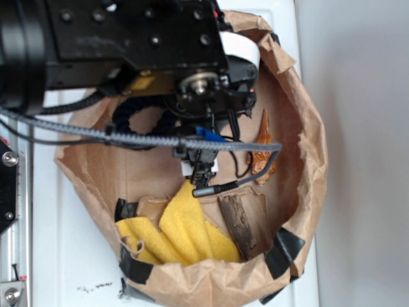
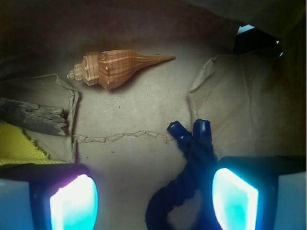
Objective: Grab the blue rope.
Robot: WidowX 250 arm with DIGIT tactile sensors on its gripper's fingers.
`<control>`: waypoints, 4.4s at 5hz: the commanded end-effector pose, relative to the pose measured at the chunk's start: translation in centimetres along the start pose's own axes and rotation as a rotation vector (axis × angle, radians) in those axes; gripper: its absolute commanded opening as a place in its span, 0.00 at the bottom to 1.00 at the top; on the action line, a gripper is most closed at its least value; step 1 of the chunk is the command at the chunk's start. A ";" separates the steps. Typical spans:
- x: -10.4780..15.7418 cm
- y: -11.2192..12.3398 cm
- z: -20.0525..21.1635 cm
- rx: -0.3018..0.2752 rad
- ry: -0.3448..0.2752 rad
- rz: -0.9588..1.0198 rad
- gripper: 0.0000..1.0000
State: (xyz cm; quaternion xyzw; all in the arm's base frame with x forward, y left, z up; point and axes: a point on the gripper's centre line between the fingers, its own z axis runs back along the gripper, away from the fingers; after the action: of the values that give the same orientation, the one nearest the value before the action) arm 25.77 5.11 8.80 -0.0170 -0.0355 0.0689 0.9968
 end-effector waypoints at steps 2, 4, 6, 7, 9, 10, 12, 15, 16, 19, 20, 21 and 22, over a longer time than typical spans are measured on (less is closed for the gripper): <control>0.5 0.8 -1.2 -0.043 -0.005 0.175 1.00; -0.1 1.4 -3.7 -0.143 -0.025 0.303 1.00; -0.9 2.3 -4.0 -0.129 -0.036 0.338 1.00; -1.6 2.9 -2.4 -0.124 -0.051 0.366 1.00; -1.6 4.4 -1.7 -0.110 -0.097 0.443 1.00; -1.2 4.5 -2.7 -0.098 -0.103 0.484 1.00; -1.8 3.1 -5.8 -0.068 -0.111 0.424 1.00; -1.6 2.7 -6.1 -0.068 -0.097 0.424 0.00; -1.7 2.8 -6.2 -0.066 -0.098 0.423 0.00; -1.8 2.5 -3.7 -0.128 -0.093 0.403 1.00; -1.4 2.5 -2.0 -0.173 -0.082 0.416 1.00; -1.2 2.5 -1.7 -0.195 -0.102 0.419 1.00; -0.7 1.7 -2.9 -0.214 -0.106 0.369 1.00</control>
State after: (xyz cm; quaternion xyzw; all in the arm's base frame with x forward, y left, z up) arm 24.52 6.07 4.78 -0.1286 -0.0680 0.2561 0.9557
